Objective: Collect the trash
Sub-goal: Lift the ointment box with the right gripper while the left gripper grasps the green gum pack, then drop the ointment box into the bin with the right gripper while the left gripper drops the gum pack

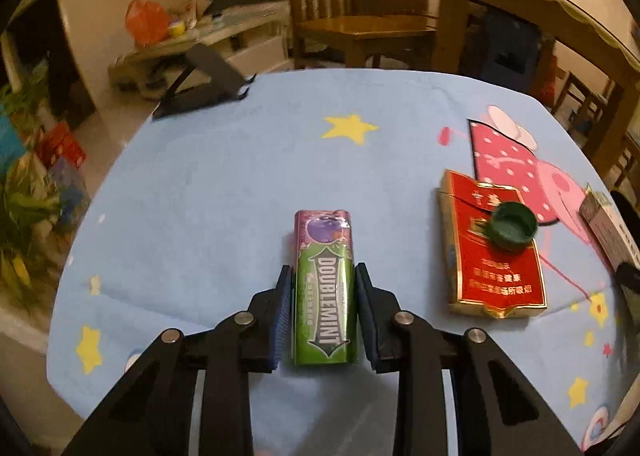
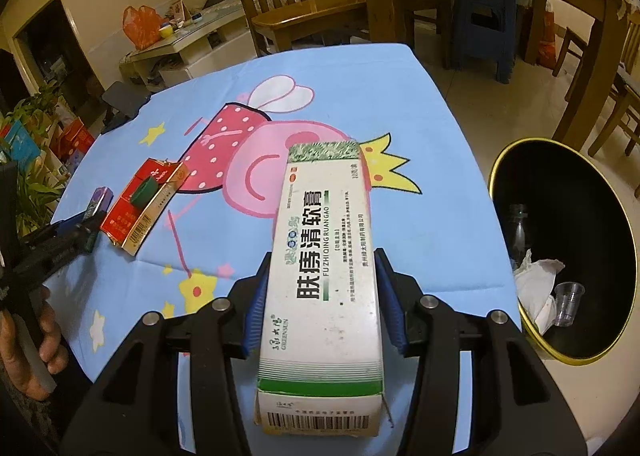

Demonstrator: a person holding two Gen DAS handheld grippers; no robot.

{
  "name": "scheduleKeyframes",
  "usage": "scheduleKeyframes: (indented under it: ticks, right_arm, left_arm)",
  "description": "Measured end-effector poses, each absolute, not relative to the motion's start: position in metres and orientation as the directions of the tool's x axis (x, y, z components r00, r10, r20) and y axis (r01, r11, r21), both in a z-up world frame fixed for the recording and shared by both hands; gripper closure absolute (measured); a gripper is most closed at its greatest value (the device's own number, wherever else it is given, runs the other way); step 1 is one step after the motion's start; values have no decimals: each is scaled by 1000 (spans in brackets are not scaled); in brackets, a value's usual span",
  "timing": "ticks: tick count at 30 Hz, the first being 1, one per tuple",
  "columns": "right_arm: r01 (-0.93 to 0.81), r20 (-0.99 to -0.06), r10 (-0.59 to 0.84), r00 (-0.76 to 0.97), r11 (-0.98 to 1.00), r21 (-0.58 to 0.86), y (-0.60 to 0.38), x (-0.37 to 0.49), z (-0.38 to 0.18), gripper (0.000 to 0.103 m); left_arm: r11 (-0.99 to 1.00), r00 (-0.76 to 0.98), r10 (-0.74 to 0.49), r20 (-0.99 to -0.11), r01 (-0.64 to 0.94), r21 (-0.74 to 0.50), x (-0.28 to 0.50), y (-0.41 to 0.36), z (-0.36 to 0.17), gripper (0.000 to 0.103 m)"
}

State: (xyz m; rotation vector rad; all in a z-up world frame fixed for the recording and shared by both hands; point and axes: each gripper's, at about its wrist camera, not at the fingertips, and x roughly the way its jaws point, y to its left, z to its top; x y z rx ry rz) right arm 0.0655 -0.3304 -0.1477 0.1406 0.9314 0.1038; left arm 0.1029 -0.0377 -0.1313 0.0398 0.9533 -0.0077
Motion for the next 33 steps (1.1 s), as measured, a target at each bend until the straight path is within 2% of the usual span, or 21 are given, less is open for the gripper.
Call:
scheduleKeyframes:
  ticks: [7, 10, 15, 18, 25, 33]
  right_arm:
    - [-31, -775, 134, 617, 989, 146, -332, 60, -141, 56]
    - [-27, -756, 122, 642, 990, 137, -335, 56, -134, 56]
    - [-16, -736, 98, 670, 993, 117, -342, 50, -128, 56]
    - [-9, -739, 87, 668, 994, 109, -348, 49, -129, 56]
    - [48, -727, 55, 685, 992, 119, -380, 39, -127, 56]
    - [210, -714, -23, 700, 962, 175, -439, 26, -123, 56]
  left_arm:
    - [994, 613, 109, -782, -87, 70, 94, -16, -122, 74]
    - [990, 685, 139, -715, -73, 122, 81, -29, -97, 74]
    - [986, 792, 114, -599, -18, 165, 56, -63, -53, 74]
    - [987, 825, 71, -560, 23, 159, 43, -86, -35, 74]
    - [979, 848, 9, -530, 101, 178, 31, -133, -28, 74]
    - [961, 831, -60, -553, 198, 192, 33, -190, -38, 74]
